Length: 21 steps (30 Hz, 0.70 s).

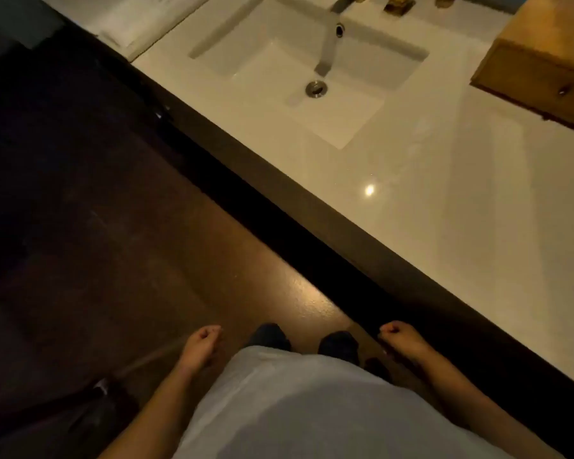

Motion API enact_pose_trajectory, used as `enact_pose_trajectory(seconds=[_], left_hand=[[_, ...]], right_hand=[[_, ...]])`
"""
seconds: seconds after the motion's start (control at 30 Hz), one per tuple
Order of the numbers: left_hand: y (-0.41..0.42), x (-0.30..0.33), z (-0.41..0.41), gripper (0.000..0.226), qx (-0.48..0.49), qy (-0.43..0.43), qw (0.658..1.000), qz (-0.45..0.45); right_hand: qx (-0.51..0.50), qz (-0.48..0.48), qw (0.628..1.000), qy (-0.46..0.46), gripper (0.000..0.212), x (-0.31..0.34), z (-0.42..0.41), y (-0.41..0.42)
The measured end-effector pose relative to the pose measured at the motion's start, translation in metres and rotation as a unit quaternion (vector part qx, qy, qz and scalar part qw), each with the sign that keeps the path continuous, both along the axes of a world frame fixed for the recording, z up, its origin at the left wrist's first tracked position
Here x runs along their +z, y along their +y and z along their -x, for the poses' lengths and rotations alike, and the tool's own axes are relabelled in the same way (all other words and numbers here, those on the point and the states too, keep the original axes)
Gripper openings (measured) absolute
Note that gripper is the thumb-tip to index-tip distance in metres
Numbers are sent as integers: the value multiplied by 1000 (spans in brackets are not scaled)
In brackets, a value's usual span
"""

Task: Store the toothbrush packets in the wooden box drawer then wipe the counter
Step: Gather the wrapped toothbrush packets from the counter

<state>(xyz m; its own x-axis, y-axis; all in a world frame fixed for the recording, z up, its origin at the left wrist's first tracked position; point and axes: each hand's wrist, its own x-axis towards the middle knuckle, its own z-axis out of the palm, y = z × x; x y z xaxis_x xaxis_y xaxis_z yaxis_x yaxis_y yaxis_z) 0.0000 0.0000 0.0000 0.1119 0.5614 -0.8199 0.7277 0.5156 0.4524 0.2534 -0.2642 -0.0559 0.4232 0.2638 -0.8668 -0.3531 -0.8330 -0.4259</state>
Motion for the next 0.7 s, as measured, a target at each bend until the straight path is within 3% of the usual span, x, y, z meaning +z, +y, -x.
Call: enact_pose_trajectory(seconds=[0.1, 0.2, 0.4, 0.57, 0.7], left_hand=[[6, -4, 25, 29, 49, -2, 999, 7], [15, -10, 49, 27, 67, -4, 997, 26], [65, -5, 95, 21, 3, -16, 999, 34], [131, 2, 114, 31, -12, -44, 999, 1], [172, -4, 119, 30, 41, -67, 997, -9]], right_hand=[[36, 15, 999, -18, 13, 2, 11, 18], [29, 25, 999, -9, 23, 7, 33, 37], [30, 24, 999, -15, 38, 13, 96, 79], [5, 43, 998, -42, 28, 17, 132, 120], [9, 38, 999, -36, 13, 16, 140, 163]])
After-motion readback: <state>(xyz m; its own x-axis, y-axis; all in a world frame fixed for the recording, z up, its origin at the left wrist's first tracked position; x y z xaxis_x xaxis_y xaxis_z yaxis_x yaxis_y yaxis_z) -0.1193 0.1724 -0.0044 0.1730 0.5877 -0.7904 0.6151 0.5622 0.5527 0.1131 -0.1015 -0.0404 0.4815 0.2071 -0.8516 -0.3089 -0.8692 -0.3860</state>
